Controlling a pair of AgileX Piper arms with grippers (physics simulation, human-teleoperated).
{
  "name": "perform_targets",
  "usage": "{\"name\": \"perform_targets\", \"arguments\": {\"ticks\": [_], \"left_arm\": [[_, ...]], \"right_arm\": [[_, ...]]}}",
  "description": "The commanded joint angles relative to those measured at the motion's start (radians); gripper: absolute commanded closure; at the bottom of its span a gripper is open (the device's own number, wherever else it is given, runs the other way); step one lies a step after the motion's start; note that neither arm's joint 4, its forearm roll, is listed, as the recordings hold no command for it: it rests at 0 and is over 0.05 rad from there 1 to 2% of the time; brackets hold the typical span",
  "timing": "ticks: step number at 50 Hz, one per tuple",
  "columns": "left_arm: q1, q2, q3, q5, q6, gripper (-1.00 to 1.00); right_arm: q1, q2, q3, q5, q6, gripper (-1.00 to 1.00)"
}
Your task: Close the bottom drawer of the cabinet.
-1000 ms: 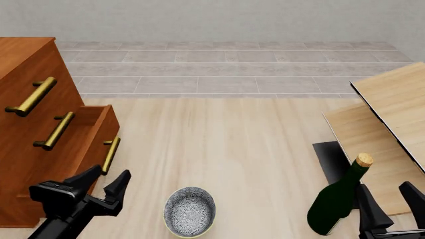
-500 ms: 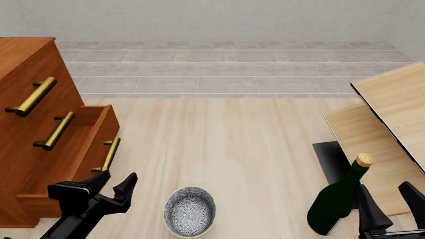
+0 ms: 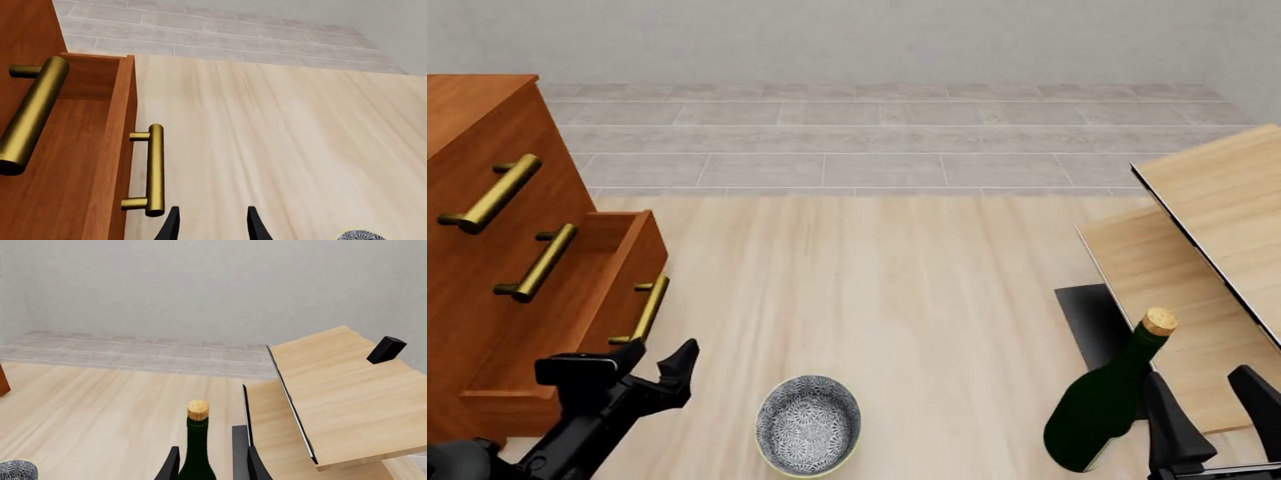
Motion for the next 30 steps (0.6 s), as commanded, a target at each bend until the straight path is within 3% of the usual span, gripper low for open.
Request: {"name": "perform_targets", "arguments": {"ticks": [1, 30], "left_arm": [[0.054, 0.05, -0.027, -0.002, 0.016, -1.0], [0.174, 0.101, -0.056, -0.002, 0.06, -1.0]], "right_arm": [[0.001, -0.003, 0.0, 0.001, -0.002, -1.0], [0.001, -0.008, 0.0, 0.004, -0.005, -1.0]]}}
